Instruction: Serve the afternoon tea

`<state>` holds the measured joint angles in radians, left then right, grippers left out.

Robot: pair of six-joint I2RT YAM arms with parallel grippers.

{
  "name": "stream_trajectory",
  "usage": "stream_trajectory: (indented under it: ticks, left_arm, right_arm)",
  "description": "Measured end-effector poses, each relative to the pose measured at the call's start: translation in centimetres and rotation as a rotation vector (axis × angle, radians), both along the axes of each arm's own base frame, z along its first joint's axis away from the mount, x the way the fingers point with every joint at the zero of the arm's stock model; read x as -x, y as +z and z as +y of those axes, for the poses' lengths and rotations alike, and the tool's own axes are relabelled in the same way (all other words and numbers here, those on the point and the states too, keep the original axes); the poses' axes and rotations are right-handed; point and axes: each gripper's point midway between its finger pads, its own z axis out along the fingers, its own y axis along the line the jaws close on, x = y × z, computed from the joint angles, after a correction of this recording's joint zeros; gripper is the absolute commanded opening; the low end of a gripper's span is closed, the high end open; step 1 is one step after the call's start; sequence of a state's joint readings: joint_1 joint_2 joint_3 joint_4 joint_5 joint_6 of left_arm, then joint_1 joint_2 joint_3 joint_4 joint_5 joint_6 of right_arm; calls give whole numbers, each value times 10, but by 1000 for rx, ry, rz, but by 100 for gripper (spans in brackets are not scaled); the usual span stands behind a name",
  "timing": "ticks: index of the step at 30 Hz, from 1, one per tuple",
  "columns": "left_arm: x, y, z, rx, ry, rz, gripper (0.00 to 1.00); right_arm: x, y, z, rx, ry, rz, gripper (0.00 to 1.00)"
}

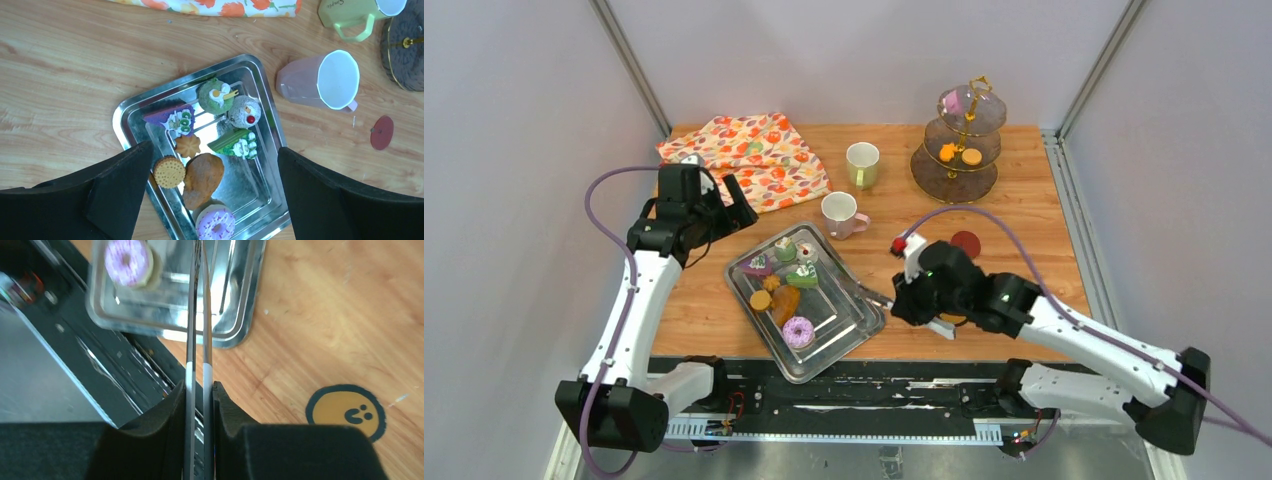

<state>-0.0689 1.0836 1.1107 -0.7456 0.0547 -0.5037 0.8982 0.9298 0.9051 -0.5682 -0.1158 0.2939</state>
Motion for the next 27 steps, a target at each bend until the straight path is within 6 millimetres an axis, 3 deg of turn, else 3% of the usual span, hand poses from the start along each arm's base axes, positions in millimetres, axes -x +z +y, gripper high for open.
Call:
stream_trajectory:
  ticks: [2,6,15,27]
  left_arm:
    - [1,-3,1,-3,3,7,100]
    - [3,-6,2,-8,7,21,99]
    - [3,-7,4,-21,9,24,100]
    - [2,-8,5,-34,6,34,100]
  right_arm:
    - [12,-32,7,93,52,-1,19]
    - [19,-67,17,186,98,-36,23]
    - [-8,-88,46,216,75,-135,34]
    - [-17,-106,61,236,93,-156,36]
